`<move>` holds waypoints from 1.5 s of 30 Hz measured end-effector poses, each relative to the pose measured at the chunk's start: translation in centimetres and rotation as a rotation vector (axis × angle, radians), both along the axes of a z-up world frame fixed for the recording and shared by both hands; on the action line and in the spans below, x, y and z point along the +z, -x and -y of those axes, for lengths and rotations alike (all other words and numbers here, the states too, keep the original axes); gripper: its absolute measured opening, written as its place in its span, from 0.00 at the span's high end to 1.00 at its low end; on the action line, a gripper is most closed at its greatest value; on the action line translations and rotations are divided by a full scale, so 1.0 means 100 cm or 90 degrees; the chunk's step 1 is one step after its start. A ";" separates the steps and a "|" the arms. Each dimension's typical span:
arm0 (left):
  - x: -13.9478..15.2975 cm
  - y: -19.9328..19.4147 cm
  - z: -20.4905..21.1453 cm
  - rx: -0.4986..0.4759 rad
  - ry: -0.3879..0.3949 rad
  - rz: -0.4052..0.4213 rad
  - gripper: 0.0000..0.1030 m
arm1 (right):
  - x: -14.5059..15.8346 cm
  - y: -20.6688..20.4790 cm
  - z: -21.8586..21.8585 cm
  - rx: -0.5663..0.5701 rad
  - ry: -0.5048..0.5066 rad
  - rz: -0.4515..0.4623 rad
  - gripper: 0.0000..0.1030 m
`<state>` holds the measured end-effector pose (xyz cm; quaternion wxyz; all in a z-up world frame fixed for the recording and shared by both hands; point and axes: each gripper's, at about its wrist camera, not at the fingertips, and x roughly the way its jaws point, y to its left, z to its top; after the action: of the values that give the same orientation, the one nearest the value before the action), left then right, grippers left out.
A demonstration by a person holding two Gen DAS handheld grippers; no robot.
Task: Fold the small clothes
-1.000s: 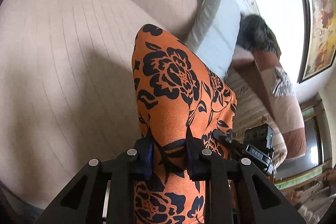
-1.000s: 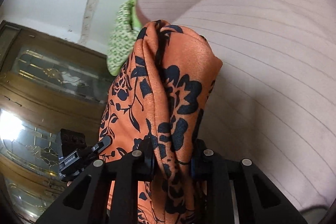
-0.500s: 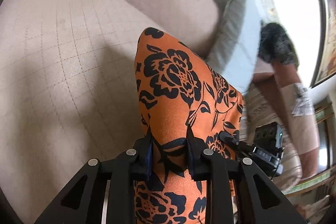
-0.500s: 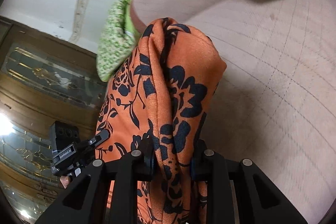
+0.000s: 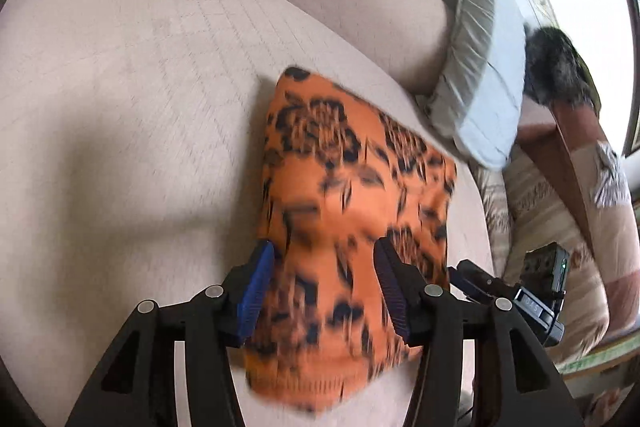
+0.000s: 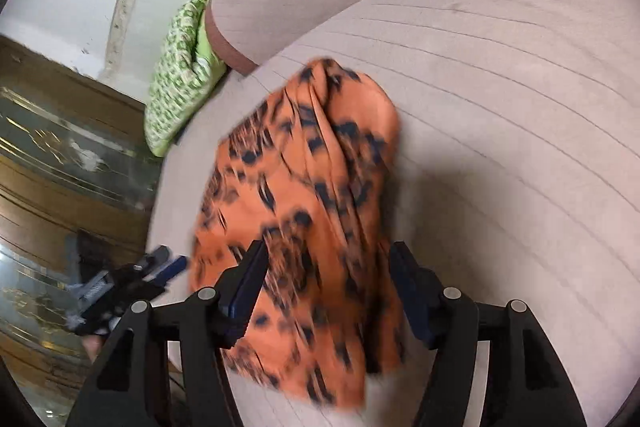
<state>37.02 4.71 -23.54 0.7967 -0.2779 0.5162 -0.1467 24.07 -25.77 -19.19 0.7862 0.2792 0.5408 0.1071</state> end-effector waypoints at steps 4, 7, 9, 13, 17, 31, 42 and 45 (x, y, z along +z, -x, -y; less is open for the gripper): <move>-0.019 0.038 -0.008 0.002 -0.014 -0.036 0.52 | -0.021 0.037 -0.005 0.002 -0.001 -0.029 0.77; -0.014 0.044 0.001 -0.007 -0.052 -0.011 0.65 | -0.029 0.040 -0.002 -0.016 0.017 -0.042 0.91; -0.005 0.049 0.006 -0.020 -0.091 0.015 0.73 | -0.017 0.044 0.002 -0.036 0.032 -0.029 0.92; -0.016 0.060 0.009 -0.020 -0.130 0.014 0.71 | -0.025 0.044 -0.015 -0.012 0.111 -0.034 0.92; 0.001 0.066 0.011 -0.015 -0.126 0.032 0.71 | -0.015 0.039 -0.037 0.004 0.166 -0.037 0.83; 0.021 -0.075 0.010 -0.001 -0.082 0.056 0.46 | 0.021 -0.083 0.007 0.003 0.015 0.060 0.33; -0.048 -0.115 0.004 0.011 -0.031 -0.017 0.74 | -0.048 -0.122 0.009 0.010 0.016 0.001 0.75; -0.051 -0.116 0.009 0.015 -0.079 -0.006 0.66 | -0.058 -0.123 0.002 0.007 0.033 -0.013 0.74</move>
<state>48.59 3.85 -28.67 0.8119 -0.2346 0.5246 -0.1034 36.35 -25.95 -24.99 0.7868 0.2570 0.5531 0.0948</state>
